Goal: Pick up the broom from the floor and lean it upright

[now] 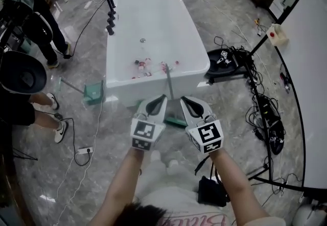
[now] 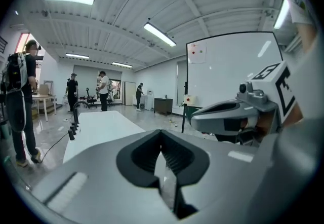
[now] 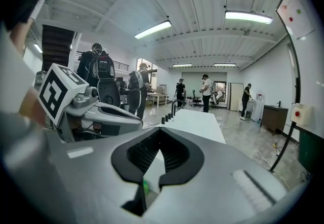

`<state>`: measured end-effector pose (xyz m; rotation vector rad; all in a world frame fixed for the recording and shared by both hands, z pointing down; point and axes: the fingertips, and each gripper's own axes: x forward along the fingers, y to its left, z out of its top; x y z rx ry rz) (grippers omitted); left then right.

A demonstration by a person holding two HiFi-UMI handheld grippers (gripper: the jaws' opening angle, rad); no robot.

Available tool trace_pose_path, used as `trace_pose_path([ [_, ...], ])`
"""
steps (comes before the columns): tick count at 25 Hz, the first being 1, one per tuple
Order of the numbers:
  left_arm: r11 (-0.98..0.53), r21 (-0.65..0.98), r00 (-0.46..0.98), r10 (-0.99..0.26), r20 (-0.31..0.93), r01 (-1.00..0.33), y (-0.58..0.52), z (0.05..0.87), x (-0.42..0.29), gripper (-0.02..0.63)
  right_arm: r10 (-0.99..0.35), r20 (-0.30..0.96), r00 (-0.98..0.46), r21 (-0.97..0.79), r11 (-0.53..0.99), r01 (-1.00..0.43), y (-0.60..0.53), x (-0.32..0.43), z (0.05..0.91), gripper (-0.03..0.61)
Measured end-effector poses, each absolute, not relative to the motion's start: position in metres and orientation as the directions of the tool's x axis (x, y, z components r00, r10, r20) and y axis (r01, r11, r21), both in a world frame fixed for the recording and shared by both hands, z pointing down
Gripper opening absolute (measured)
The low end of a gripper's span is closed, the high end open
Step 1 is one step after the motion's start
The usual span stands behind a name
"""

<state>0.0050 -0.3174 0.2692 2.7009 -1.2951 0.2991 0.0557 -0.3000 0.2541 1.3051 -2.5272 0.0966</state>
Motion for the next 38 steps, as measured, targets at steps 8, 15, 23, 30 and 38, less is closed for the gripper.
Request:
trace_pose_path([
  [8, -0.636, -0.092, 0.625, -0.771, 0.124, -0.767, -0.309, 0.196, 0.015, -0.002, -0.815, 0.212, -0.539, 0.069, 0.562, -0.824, -0.292, 0.055, 0.205, 0.002],
  [15, -0.675, -0.112, 0.677, -0.736, 0.026, -0.729, -0.303, 0.139, 0.035, -0.002, -0.840, 0.145, -0.523, 0.108, 0.539, -0.836, -0.290, 0.053, 0.149, 0.002],
  [23, -0.674, -0.113, 0.678, -0.735, 0.011, -0.730, -0.288, 0.125, 0.044, -0.002, -0.872, 0.127, -0.473, 0.071, 0.484, -0.872, -0.280, 0.070, 0.134, 0.000],
  [30, -0.662, -0.100, 0.665, -0.747, -0.002, -0.743, -0.277, 0.115, 0.047, -0.002, -0.878, 0.104, -0.467, 0.112, 0.477, -0.872, -0.266, 0.076, 0.121, 0.000],
  [38, -0.657, -0.103, 0.659, -0.752, 0.014, -0.747, -0.269, 0.118, 0.039, -0.002, -0.880, 0.099, -0.465, 0.090, 0.473, -0.877, -0.258, 0.070, 0.121, 0.000],
])
